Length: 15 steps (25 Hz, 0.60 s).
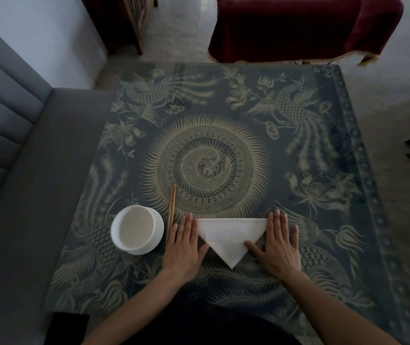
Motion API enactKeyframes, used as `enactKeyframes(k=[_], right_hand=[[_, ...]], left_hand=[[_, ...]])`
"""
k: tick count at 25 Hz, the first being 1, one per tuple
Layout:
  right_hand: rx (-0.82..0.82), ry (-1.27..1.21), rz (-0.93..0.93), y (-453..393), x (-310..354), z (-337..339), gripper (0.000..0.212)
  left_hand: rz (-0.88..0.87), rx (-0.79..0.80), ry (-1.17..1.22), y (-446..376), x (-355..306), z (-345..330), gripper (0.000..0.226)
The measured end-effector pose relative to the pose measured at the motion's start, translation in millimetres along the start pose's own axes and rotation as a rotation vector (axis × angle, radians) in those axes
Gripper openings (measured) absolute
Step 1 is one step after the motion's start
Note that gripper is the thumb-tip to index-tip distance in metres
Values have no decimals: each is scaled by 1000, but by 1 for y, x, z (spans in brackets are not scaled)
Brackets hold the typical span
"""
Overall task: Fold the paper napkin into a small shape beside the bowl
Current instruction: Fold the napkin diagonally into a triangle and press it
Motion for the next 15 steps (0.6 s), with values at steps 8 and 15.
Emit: enactKeyframes(k=[8, 15], right_hand=[[-151, 75, 333, 14, 51, 17, 83], [-80, 103, 363, 8, 59, 17, 76]], left_hand=[[-239, 12, 114, -4, -44, 8, 70], [-251, 66, 227, -12, -82, -8, 75]])
Point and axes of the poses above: each hand's wrist, its own y-axis away from the middle knuckle, its own z-axis out of the back of the hand, x = y × z, the point moved 6 cm from there along -y, towards the middle knuckle, and after that the axes turned 15 degrees about y, right-handed, at the moved point
